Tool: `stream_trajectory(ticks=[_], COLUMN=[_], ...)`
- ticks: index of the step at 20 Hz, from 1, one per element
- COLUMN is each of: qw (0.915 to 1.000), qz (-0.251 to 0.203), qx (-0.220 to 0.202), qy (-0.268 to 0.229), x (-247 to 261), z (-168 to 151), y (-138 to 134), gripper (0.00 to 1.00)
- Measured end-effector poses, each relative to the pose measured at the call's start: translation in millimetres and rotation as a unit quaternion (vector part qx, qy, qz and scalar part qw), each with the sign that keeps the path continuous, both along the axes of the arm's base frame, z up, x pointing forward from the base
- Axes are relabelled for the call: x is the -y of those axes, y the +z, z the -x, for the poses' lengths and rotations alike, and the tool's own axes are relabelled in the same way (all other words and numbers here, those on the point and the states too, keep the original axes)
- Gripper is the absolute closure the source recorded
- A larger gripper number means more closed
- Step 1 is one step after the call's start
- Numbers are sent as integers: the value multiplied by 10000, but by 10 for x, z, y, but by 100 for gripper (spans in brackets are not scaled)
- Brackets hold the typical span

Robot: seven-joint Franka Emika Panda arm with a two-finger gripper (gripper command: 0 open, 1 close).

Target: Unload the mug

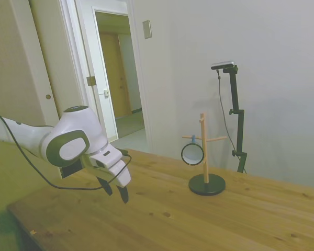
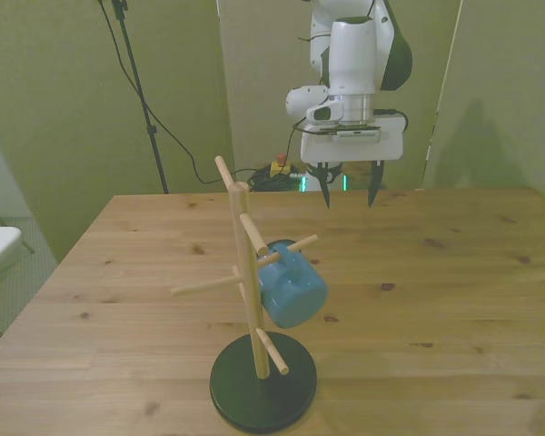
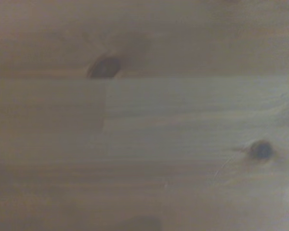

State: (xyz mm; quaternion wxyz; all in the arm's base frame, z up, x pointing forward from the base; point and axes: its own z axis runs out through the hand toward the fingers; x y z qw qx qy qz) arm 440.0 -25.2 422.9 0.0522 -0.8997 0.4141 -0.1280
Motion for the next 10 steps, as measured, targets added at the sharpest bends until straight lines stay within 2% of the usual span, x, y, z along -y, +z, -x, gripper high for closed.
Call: stream_trajectory(ticks=[4,7,10], qw=[9990,9942,9892], qz=[-30,-32,-22], qx=[373,935,1283], qy=[-237,-523,-709], x=[231,437,592], z=[-311,-555,-766], y=[-46,80,195], gripper=[0,0,0])
